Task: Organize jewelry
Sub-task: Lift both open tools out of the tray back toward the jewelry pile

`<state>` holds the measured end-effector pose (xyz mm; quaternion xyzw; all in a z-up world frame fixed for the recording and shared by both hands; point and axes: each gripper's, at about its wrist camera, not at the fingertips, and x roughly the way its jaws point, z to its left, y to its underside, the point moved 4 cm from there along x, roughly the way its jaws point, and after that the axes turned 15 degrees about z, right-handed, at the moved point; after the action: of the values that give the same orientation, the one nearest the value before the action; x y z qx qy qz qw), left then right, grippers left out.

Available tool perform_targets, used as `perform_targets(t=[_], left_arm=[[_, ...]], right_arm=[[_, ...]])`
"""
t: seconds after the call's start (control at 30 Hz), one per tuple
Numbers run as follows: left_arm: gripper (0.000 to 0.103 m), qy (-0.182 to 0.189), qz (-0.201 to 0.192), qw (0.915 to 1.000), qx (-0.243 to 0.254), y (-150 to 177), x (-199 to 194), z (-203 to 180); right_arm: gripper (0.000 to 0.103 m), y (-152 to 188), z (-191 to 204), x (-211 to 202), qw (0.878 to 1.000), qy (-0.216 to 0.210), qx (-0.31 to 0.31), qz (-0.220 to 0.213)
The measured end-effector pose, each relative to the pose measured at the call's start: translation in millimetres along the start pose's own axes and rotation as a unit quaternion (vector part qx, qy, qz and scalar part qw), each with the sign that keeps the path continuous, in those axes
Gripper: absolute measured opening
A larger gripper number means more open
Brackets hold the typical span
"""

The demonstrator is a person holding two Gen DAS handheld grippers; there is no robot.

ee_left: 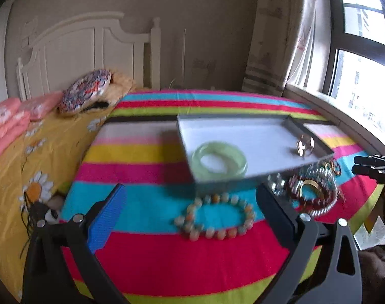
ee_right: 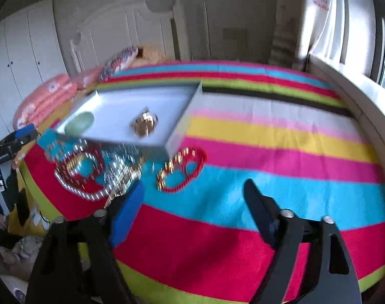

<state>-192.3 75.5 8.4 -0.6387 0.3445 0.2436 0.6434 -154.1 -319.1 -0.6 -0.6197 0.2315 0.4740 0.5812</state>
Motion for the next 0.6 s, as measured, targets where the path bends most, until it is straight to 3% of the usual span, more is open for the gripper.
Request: perform_targets(t=[0.17, 0.3, 0.47, 0.6], left_arm=[[0.101, -0.011, -0.002, 0.9999, -0.003, 16.7, -3.5, 7.6], [0.101, -0.024, -0.012, 0.9996, 0.002, 21.0, -8.1, 5.6], [0.101, -0.025, -0.007, 0.9996, 0.008, 23.1, -3.3, 1.0], [0.101, -0.033, 0.000, 0.9993, 0.016, 26.1, 0.4, -2.4]], right_arm=[[0.045, -12.0, 0.3, 19.0, 1.000, 0.004, 0.025, 0.014], [0.037, -19.5, -2.6, 28.6, 0.998, 0.033, 0.043, 0.025], [0.035, -19.8, 12.0, 33.3, 0.996, 0.082, -0.003, 0.033], [0.011, -13.8, 19.8, 30.4, 0.994, 0.084, -0.053, 0.038]])
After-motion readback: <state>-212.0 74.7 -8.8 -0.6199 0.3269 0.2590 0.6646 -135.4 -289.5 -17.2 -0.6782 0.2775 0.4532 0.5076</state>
